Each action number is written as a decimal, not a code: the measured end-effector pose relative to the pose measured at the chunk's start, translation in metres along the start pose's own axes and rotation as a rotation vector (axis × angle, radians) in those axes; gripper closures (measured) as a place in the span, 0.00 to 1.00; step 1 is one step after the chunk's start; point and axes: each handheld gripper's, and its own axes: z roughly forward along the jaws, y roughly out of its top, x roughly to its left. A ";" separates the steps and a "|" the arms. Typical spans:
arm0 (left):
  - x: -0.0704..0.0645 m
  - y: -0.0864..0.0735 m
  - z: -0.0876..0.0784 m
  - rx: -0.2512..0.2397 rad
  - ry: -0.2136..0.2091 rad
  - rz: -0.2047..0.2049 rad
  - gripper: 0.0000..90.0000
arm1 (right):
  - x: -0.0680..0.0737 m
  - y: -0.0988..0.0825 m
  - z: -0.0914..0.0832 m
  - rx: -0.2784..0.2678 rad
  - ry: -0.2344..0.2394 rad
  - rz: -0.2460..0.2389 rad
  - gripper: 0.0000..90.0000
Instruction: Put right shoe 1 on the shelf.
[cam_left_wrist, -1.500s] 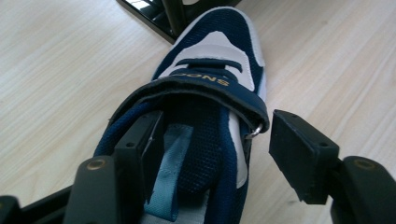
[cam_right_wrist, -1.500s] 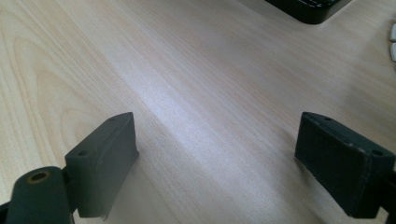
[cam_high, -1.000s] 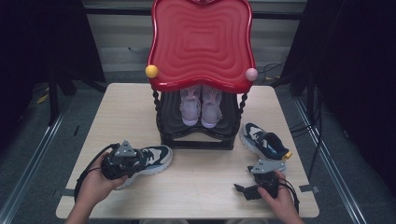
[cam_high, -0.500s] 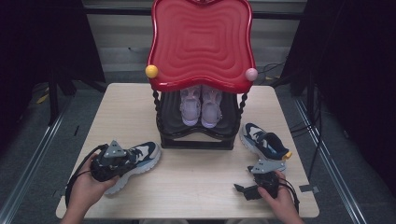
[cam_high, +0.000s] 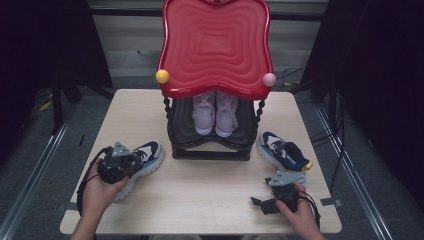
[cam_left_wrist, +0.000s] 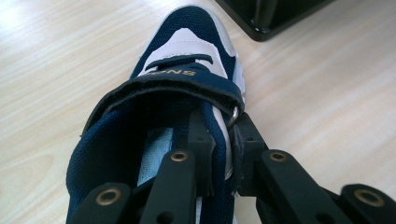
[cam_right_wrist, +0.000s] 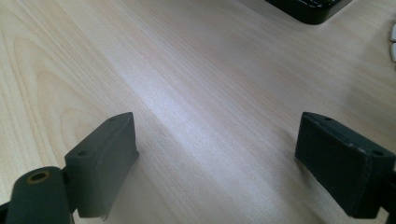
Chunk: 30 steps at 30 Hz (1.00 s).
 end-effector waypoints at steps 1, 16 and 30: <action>-0.001 0.001 0.002 -0.002 0.001 -0.008 0.90 | 0.000 0.000 0.000 -0.001 0.000 -0.001 0.13; -0.004 -0.006 -0.010 -0.080 -0.045 -0.008 0.50 | 0.000 0.000 0.000 0.000 0.000 0.000 0.13; -0.016 -0.011 -0.014 -0.023 -0.060 0.008 0.55 | 0.000 0.000 0.000 0.001 0.000 0.000 0.13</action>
